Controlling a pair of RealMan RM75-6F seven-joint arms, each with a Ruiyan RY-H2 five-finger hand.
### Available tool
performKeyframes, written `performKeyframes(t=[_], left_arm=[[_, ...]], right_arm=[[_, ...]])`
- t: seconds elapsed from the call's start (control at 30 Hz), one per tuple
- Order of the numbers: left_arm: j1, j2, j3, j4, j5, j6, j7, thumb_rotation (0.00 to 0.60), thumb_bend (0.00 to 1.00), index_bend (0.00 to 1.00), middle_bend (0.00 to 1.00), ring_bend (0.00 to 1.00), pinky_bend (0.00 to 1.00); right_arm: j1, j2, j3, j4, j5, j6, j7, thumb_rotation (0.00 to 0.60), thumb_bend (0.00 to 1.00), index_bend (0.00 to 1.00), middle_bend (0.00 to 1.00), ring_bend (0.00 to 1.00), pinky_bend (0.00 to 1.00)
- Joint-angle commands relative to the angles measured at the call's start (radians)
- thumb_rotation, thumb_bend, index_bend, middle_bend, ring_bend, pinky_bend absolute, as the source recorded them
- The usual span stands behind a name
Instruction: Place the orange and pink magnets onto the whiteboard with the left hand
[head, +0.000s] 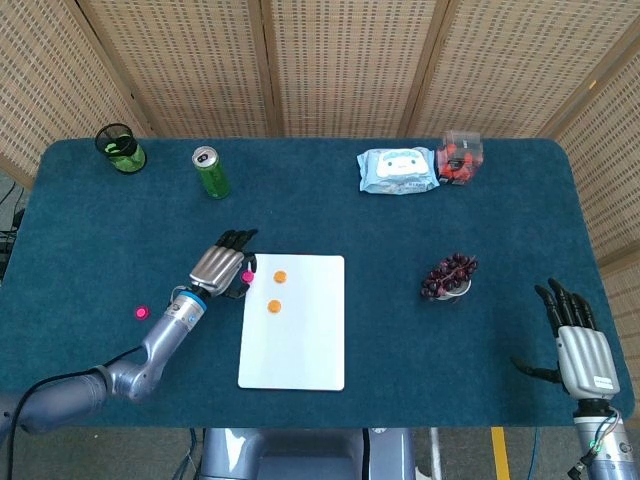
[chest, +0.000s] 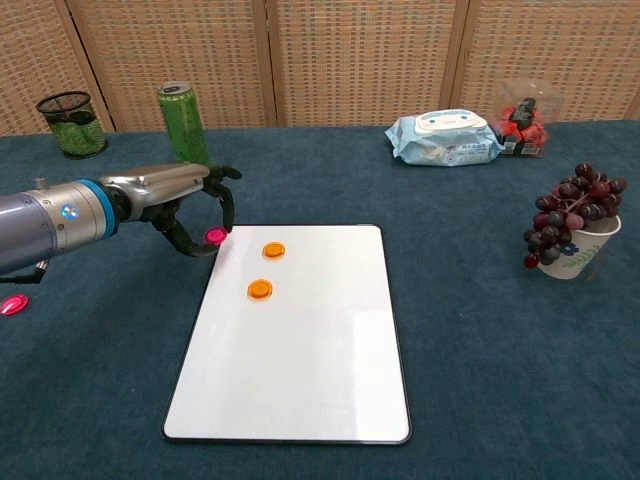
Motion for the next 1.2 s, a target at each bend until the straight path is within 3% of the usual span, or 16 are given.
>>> performKeyframes(t=[0.03, 0.97, 1.2], left_arm=[[0.002, 0.0, 0.018, -0.025, -0.008, 0.0, 0.019, 0.6, 0.36, 0.62, 0.0, 0.0, 0.0], [-0.038, -0.093, 0.025, 0.082, -0.046, -0.031, 0.025, 0.6, 0.35, 0.61, 0.0, 0.0, 0.0], [-0.036, -0.09, 0.025, 0.079, -0.044, -0.025, 0.02, 0.6, 0.33, 0.38, 0.0, 0.0, 0.0]], right_arm=[[0.0, 0.0, 0.0, 0.0, -0.001, 0.0, 0.001, 0.6, 0.0, 0.0, 0.0, 0.0, 0.0], [0.0, 0.003, -0.001, 0.0, -0.002, -0.002, 0.013, 0.6, 0.0, 0.0, 0.0, 0.0, 0.0], [0.0, 0.004, -0.002, 0.001, -0.003, -0.003, 0.016, 0.6, 0.0, 0.0, 0.0, 0.0, 0.0]])
